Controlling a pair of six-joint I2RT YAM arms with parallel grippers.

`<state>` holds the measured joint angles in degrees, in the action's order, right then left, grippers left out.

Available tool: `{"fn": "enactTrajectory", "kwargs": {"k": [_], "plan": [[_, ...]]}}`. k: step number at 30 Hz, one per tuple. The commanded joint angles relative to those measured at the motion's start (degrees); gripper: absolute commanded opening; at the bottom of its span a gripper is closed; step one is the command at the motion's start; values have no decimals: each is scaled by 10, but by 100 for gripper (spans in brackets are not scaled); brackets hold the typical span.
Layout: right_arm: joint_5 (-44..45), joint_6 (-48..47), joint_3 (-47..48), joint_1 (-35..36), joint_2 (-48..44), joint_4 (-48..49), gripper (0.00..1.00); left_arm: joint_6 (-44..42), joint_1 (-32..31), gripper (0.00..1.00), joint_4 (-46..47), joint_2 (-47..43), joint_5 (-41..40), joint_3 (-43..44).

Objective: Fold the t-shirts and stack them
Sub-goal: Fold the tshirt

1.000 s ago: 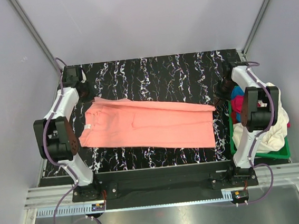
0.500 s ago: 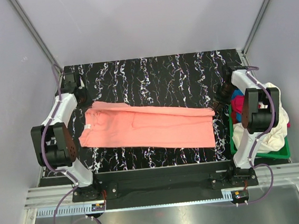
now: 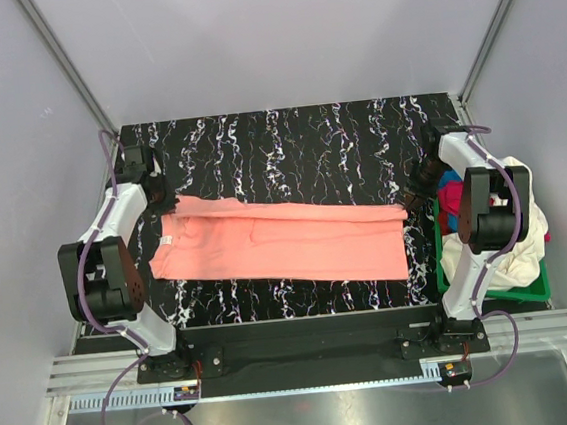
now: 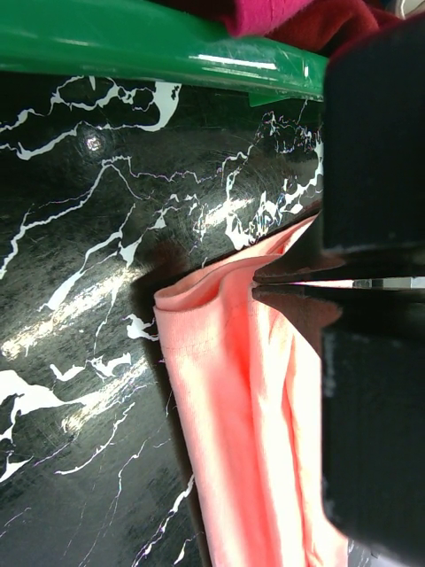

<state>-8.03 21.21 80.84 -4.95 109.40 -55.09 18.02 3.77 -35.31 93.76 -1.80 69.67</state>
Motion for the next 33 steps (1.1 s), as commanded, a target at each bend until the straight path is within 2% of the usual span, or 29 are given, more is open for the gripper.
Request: {"fn": "enactTrajectory", "kwargs": {"k": [1, 33], "plan": [[11, -5, 8, -1, -4, 11, 0, 3, 5, 0, 18, -20, -16, -1], [19, -3, 13, -1, 27, 10, 0, 14, 5, 0, 16, -56, -34, -81]]}}
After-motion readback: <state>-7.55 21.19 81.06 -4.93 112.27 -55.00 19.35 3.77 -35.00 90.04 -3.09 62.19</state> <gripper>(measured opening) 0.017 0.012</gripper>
